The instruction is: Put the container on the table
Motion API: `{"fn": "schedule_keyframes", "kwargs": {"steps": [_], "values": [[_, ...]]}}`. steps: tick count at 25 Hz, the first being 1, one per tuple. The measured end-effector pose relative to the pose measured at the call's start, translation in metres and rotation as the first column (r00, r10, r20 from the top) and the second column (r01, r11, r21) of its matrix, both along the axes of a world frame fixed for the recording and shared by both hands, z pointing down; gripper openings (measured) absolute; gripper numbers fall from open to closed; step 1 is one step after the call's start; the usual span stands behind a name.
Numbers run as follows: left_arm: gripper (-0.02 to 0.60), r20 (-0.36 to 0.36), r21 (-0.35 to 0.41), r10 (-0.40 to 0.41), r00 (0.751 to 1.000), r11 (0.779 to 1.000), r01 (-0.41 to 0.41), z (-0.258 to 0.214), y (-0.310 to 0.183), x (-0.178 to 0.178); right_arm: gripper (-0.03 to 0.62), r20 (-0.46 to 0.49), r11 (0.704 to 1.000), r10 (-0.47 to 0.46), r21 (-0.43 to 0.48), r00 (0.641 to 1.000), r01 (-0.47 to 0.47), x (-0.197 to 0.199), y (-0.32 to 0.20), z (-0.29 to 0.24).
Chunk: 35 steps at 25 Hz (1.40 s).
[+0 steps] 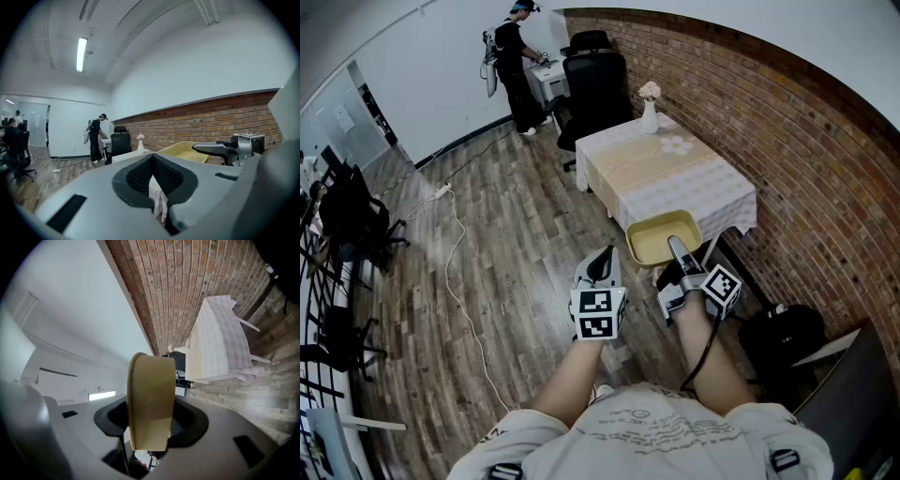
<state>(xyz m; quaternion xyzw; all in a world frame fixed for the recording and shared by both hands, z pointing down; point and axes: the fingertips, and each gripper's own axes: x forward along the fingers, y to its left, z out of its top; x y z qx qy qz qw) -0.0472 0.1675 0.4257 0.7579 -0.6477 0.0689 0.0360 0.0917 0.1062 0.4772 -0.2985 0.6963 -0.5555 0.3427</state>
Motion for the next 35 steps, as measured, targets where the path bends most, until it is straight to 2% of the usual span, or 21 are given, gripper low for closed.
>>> {"fn": "schedule_keyframes", "kwargs": {"steps": [11, 17, 24, 35], "values": [[0.005, 0.011, -0.007, -0.014, 1.000, 1.000, 0.014, 0.002, 0.003, 0.037, 0.206, 0.044, 1.000, -0.029, -0.001, 0.999, 0.029, 0.031, 0.001, -0.001], [0.005, 0.003, -0.019, -0.008, 1.000, 1.000, 0.008, 0.012, 0.004, 0.066, 0.206, 0.033, 0.999, -0.045, 0.015, 0.998, 0.044, 0.054, 0.003, 0.004], [0.005, 0.008, -0.025, 0.012, 1.000, 1.000, -0.012, 0.016, -0.007, 0.089, 0.206, 0.031, 0.999, -0.037, -0.010, 0.999, 0.038, 0.074, -0.008, 0.016], [0.005, -0.006, 0.000, 0.027, 1.000, 1.000, -0.027, 0.016, -0.065, 0.078, 0.206, 0.005, 0.998, -0.061, 0.003, 0.998, 0.061, 0.046, -0.057, 0.022]]}}
